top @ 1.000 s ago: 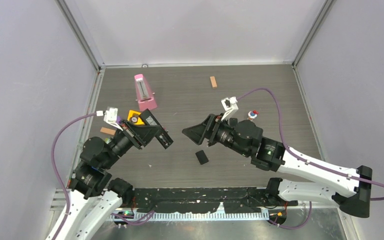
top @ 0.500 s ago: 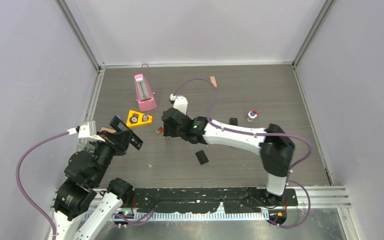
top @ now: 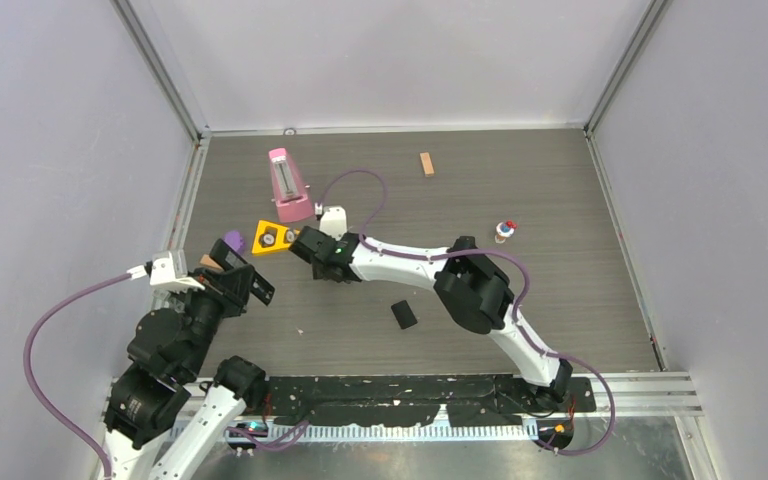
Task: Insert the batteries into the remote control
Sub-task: Pick up the battery from the center of the board.
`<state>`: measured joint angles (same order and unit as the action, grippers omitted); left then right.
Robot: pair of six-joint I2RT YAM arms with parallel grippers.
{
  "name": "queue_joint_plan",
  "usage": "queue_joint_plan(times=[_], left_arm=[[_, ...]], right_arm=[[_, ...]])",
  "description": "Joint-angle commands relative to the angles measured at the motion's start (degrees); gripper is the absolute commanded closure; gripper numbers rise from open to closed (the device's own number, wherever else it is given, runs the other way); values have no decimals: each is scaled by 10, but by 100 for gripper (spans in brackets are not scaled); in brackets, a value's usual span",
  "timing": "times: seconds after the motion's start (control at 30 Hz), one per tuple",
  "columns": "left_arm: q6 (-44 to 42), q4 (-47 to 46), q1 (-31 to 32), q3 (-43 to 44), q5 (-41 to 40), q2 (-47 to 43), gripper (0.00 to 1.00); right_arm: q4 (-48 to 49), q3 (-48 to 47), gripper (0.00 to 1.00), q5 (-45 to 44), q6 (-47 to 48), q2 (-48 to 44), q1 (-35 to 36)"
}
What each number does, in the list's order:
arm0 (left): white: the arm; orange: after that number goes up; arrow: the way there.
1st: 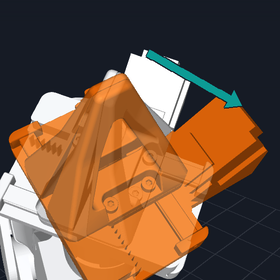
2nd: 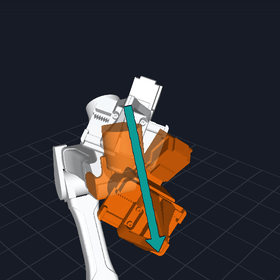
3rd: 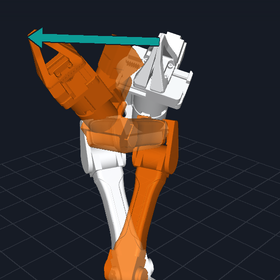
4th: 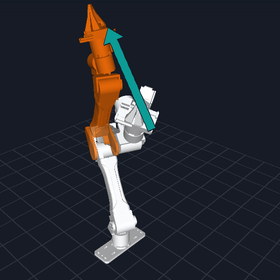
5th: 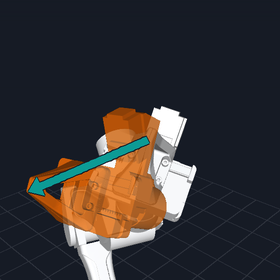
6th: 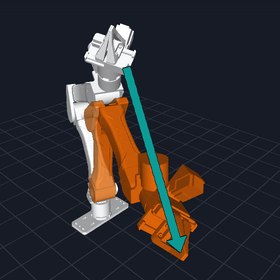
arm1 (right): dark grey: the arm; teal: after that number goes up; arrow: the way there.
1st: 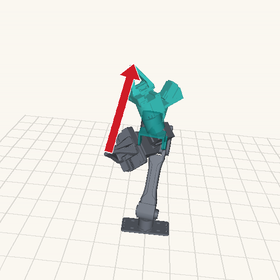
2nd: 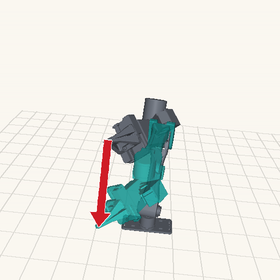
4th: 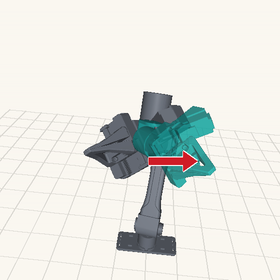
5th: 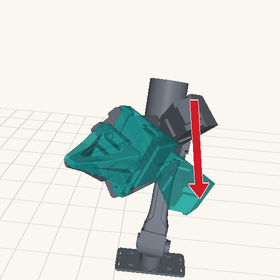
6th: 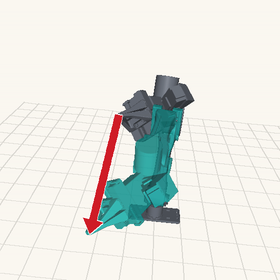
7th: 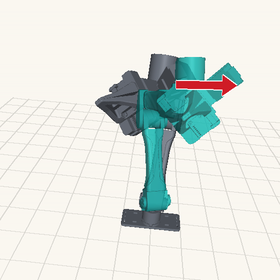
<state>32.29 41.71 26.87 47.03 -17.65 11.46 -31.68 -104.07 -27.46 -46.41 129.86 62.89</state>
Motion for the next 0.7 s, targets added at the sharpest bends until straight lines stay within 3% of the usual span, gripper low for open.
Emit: queue_joint_plan(times=[0.0, 0.43, 0.67], left_arm=[[10, -6, -2, 2, -27, -16, 100], [18, -4, -2, -11, -43, -28, 100], [20, -10, -2, -21, -27, -22, 100]], right_arm=[[-43, -50, 52, -35, -34, 15, 2], [-86, -100, 61, -66, -23, 70, 5], [-96, -73, 88, -80, 0, 45, 9]])
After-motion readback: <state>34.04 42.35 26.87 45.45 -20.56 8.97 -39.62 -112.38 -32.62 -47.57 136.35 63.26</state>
